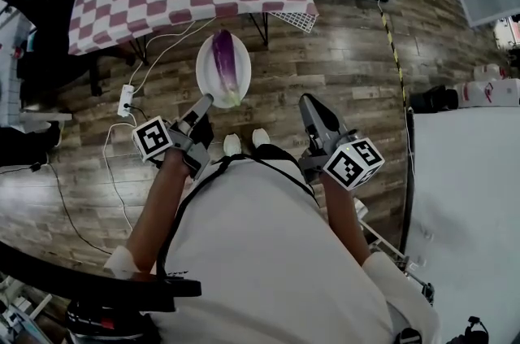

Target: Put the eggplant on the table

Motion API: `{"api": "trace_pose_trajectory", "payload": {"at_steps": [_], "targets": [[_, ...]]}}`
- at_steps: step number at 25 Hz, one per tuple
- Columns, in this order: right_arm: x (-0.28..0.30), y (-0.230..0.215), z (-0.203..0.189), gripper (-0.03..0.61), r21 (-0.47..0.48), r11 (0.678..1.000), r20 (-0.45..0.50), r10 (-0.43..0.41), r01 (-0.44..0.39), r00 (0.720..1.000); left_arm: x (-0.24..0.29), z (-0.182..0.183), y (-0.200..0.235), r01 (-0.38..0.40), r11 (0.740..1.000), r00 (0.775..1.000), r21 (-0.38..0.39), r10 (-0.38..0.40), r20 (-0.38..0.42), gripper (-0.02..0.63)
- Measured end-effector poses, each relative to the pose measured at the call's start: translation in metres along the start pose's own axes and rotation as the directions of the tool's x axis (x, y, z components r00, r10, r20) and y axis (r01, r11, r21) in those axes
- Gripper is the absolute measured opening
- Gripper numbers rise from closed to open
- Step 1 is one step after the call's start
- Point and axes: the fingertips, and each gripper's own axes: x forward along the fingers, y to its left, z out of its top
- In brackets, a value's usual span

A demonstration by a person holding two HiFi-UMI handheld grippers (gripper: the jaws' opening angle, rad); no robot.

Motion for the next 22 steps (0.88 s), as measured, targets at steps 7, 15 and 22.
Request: {"api": "trace_pose_trajectory", "payload": {"at_steps": [7,15,22], "targets": [[0.002,0.006,-0.005,0.008,0.004,1.000,0.013,-0.025,0.025,1.000,-0.009,0.008,0.005,-0.003,1.000,1.000,-0.002,0.003,-0.010,0.021],[-0.002,0.007,-0.012,0.006,0.021,0.999,0.014,-0.050,0.050,0.999,-0.011,0.011,0.009,-0.001,1.000,1.000,-0.005,0.001,-0.023,0.021],[0.001,-0.007,-0.004,0.008,0.036,0.998,0.026,-0.060,0.059,0.998,0.006,0.012,0.010,-0.008,1.000,0.999,0.003,0.008,-0.045,0.021]]}}
